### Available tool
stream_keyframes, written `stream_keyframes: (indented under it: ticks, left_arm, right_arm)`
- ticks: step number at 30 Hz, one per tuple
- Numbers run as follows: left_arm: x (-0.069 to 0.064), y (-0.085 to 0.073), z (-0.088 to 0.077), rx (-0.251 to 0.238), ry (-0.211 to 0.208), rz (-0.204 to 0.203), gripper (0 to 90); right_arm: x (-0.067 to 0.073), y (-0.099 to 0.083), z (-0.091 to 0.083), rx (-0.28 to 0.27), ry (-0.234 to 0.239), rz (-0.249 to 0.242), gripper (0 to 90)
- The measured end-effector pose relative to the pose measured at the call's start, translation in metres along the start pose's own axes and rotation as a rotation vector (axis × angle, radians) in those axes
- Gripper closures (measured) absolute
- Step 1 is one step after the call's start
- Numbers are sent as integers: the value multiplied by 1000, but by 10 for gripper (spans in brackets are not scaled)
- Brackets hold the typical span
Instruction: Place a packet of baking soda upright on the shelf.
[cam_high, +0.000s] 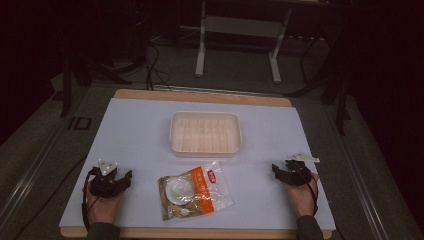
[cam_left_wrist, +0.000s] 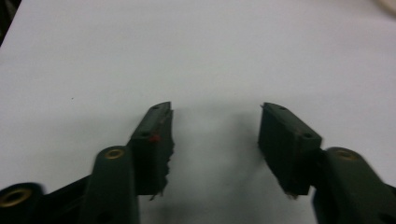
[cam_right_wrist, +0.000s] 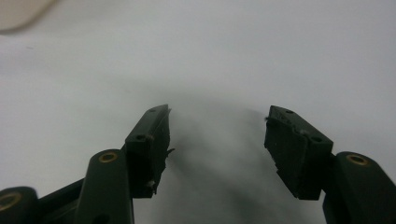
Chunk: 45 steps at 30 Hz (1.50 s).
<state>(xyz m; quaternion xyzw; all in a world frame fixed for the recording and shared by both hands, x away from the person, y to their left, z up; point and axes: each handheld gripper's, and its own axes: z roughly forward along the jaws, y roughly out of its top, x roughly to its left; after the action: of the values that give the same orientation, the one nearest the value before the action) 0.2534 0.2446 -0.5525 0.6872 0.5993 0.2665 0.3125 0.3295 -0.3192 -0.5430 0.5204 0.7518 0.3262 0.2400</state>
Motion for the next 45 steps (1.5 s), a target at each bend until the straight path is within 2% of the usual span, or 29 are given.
stream_keyframes:
  ticks: [4,12,20,25,36,40,45]
  left_arm:
    - [1,-1,-1,-6,-21,4,487]
    - [1,-1,-2,-32,-22,15,509]
    - [2,-1,-1,-27,-26,22,529]
    - [4,-1,-2,-36,-36,0,527]
    - [6,-2,-3,-50,-25,-32,503]
    - [6,-2,-3,-51,-21,-27,499]
    - [4,-2,-3,-53,-12,-14,497]
  right_arm:
    - [6,3,-2,-7,44,-7,418]
    - [19,8,-5,-7,105,-45,449]
    - [37,13,-4,-4,172,-78,456]
    - [49,16,-2,-5,217,-94,448]
    - [82,21,1,0,296,-164,446]
    - [88,22,1,-2,318,-172,446]
    - [102,22,2,2,368,-193,445]
